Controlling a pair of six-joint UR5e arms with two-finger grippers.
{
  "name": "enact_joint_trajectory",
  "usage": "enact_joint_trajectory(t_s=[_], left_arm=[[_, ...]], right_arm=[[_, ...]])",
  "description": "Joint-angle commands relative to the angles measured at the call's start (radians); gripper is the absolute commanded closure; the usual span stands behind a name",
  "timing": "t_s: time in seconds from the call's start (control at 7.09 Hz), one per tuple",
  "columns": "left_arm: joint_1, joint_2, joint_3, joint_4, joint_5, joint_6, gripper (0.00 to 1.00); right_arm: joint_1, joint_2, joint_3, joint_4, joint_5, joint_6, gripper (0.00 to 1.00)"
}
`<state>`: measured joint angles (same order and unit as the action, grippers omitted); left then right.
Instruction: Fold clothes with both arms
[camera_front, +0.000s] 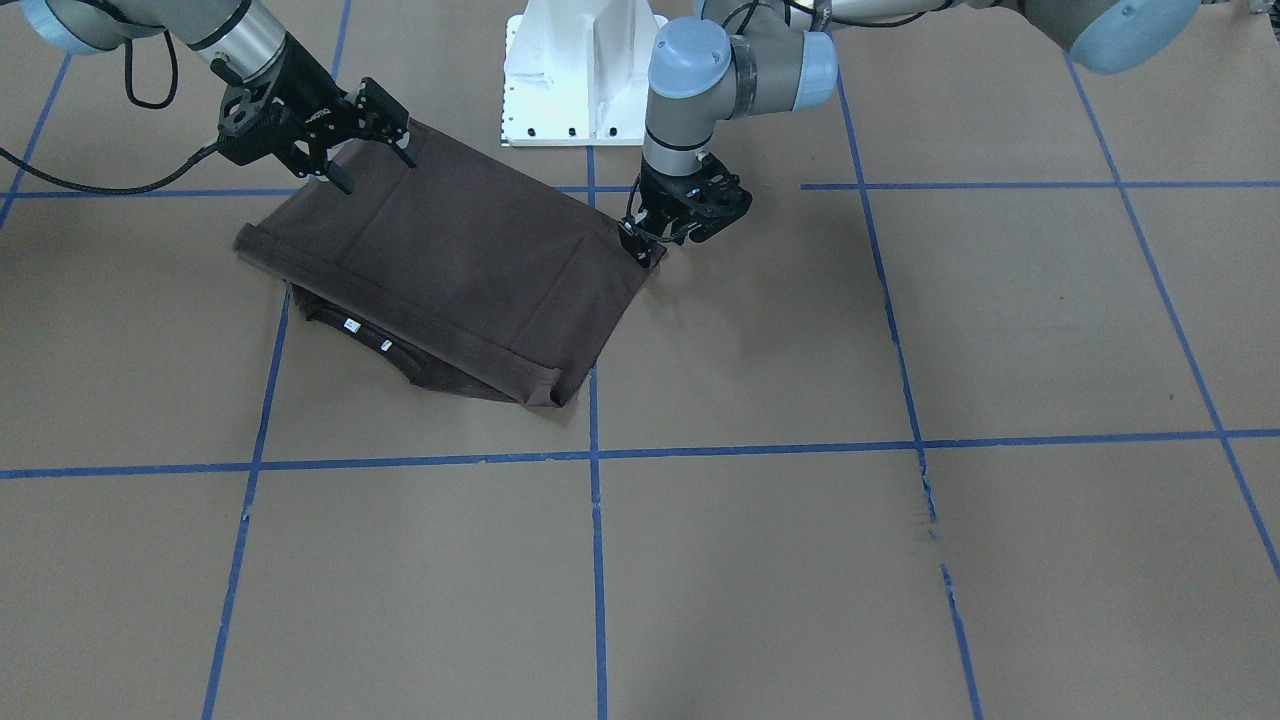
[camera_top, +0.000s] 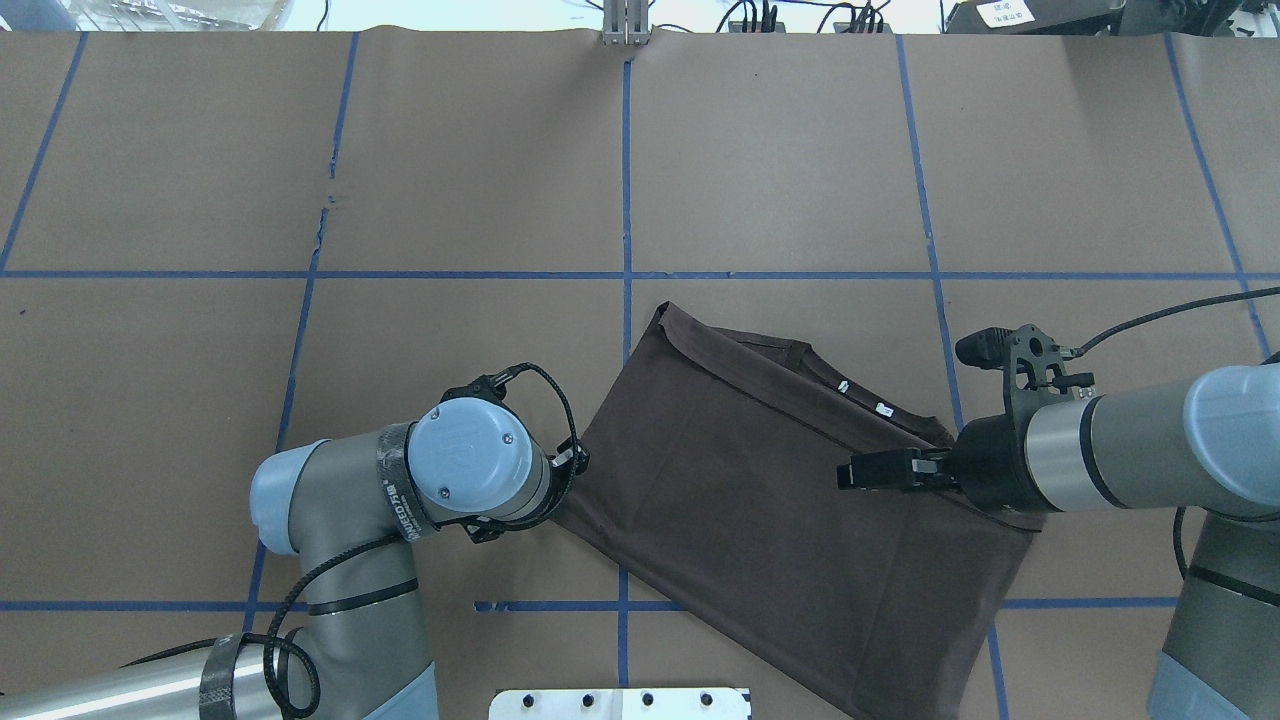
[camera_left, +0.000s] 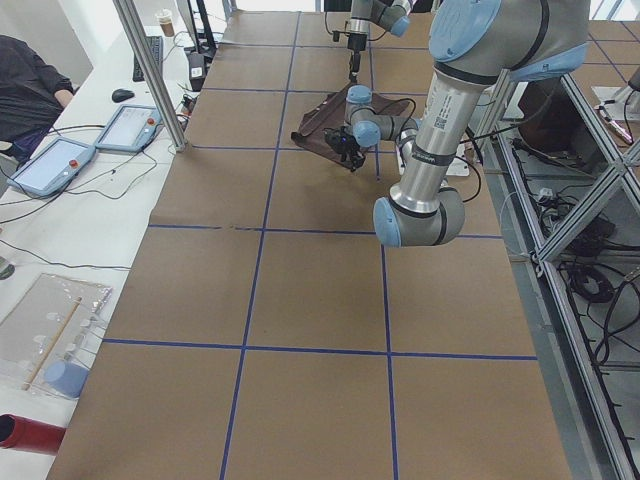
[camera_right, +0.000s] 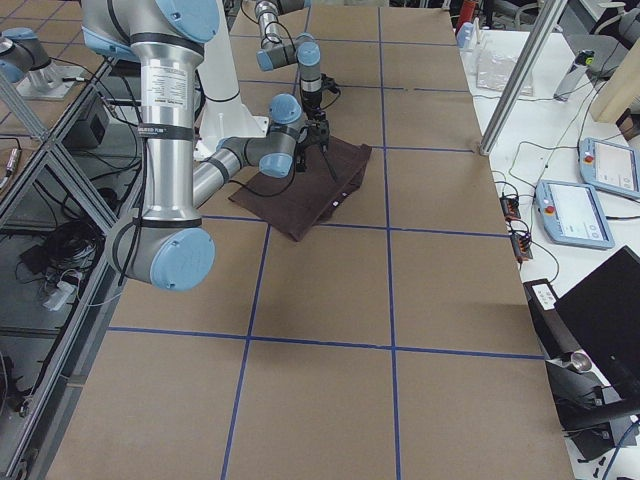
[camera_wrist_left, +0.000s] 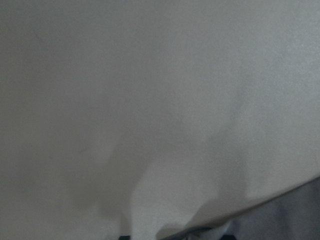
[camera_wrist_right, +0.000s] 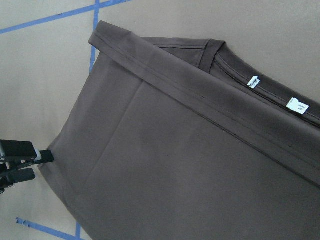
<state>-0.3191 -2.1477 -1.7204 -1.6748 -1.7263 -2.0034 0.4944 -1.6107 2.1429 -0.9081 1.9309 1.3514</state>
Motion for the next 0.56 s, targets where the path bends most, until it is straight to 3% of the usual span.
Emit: enact_joint_trajectory(t_s=[0.0,0.14,0.28,0.42], left_arm=[[0.0,0.0,0.001,0.001,0.008,0.0,0.72],[0.0,0.0,0.001,0.001,0.013,0.0,0.93],[0.0,0.0,0.001,0.001,0.013,0.002,1.0],[0.0,0.0,-0.002,0.001,0.011,0.008,1.0]], right_arm=[[0.001,0.0,0.0,0.0,0.003,0.0,0.0],[0.004,0.0,0.0,0.0,0.003,0.0,0.0],[0.006,0.0,0.0,0.0,0.003,0.0,0.0],[0.009,0.0,0.0,0.0,0.005,0.0,0.0]])
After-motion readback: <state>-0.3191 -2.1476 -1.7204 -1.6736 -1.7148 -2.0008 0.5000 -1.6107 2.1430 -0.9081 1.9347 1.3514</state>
